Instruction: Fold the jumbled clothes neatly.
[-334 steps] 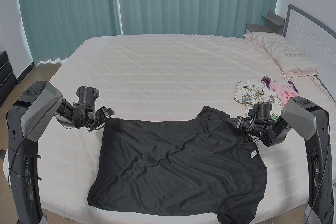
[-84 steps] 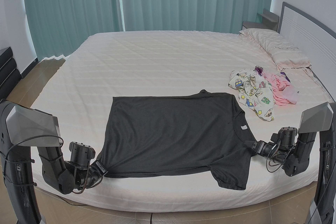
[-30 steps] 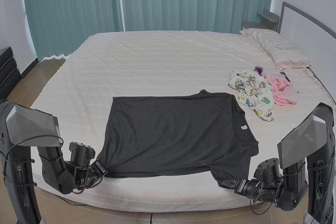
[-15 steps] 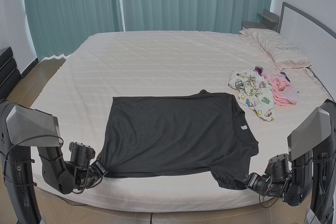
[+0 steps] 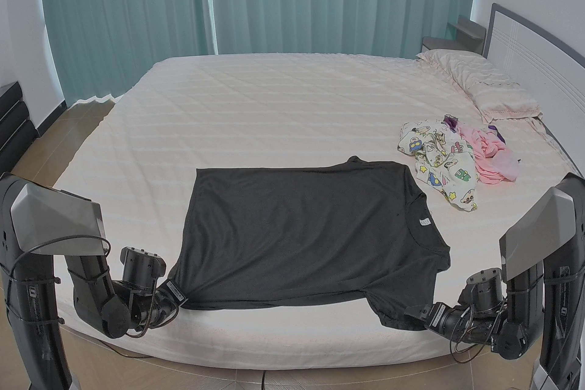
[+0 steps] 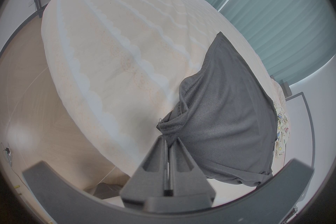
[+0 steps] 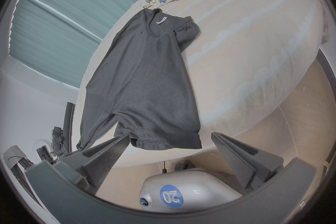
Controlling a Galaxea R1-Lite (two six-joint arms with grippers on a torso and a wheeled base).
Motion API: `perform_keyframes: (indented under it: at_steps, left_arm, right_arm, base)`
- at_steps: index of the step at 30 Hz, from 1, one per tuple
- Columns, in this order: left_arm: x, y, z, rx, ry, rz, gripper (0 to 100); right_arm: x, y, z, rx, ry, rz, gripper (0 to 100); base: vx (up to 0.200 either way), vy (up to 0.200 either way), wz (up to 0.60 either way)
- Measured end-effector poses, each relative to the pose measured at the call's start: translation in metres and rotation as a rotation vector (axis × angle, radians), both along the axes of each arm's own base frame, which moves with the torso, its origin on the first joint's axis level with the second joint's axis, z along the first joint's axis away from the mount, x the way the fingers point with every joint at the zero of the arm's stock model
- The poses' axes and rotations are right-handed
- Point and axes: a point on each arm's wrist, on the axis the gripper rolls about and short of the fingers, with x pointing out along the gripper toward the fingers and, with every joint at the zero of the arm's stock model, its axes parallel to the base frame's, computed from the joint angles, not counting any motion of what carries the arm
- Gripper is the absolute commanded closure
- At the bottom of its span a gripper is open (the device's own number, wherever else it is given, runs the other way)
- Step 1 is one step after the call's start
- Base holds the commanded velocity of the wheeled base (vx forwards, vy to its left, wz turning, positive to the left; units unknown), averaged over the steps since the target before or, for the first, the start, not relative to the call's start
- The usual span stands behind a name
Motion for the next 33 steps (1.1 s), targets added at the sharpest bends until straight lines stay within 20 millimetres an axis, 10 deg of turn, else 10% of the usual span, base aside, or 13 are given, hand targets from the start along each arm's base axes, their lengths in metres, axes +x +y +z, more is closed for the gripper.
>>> perform_keyframes:
  at_steps: [33]
  left_arm:
    - [-0.026, 0.004, 0.014, 0.126, -0.083, -0.138, 100]
  right_arm:
    - [-0.024, -0.023, 0.026, -0.169, 0.134, 0.079, 100]
  base:
    - [0.000, 0.000, 0.00]
